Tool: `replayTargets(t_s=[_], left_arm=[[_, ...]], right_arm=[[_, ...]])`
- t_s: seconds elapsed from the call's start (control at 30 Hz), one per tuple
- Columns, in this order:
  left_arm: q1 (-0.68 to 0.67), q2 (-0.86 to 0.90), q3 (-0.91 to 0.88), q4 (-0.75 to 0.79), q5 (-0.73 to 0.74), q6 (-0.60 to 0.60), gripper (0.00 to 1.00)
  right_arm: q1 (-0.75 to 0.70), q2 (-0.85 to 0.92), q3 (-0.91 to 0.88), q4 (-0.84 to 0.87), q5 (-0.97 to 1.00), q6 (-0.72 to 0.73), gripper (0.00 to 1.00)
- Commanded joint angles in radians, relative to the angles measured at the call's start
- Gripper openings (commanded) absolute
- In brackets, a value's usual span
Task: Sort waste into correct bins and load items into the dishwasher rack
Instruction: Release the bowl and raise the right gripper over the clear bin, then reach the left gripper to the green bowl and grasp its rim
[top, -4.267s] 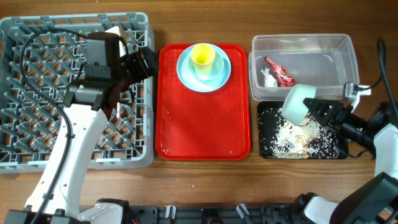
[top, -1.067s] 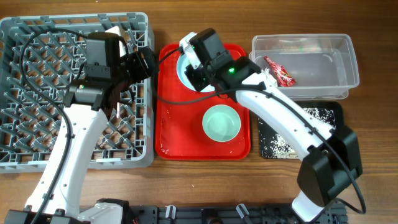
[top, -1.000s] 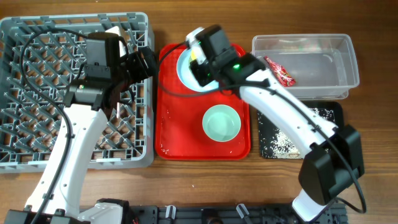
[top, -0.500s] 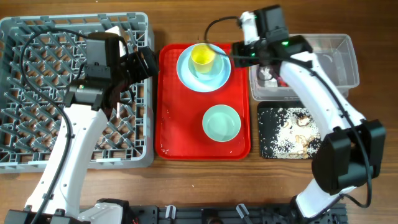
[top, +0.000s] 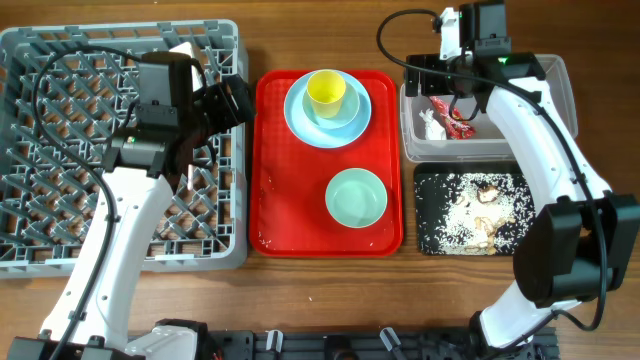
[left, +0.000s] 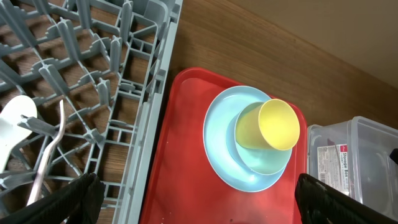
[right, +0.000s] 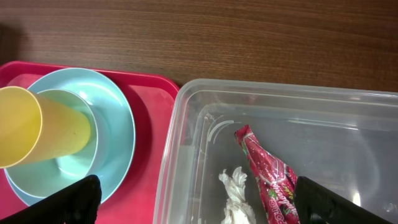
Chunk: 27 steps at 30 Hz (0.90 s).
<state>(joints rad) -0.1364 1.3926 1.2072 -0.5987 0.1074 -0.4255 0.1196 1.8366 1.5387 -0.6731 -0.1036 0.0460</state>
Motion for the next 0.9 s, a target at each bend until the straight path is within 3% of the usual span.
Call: replayTargets(t_s=[0.0,0.67,0.7,0.77,0.87], left_arm=[[0.001,-0.011,-0.003,0.004,0.015,-0.009,1.00],[0.001,-0.011,-0.003,0.058,0.033,-0.010,1.00],[0.001,-0.011,-0.003,0.033,0.058,-0.009,0.96],[-0.007,-0.005,-0.003,-0.021,0.112,-0.010,0.63],[-0.050,-0.003,-0.003,-0.121,0.146,-0.009,0.41]], right_arm=[[0.003,0.007,0.004,0.000,0.009,0.009,1.00],[0.003,0.007,0.004,0.000,0.009,0.009,1.00],[0.003,0.007,0.004,0.001,0.009,0.009,1.00],[0.003,0.007,0.004,0.001,0.009,0.009,1.00],[0.003,0.007,0.004,0.001,0.009,0.009,1.00]])
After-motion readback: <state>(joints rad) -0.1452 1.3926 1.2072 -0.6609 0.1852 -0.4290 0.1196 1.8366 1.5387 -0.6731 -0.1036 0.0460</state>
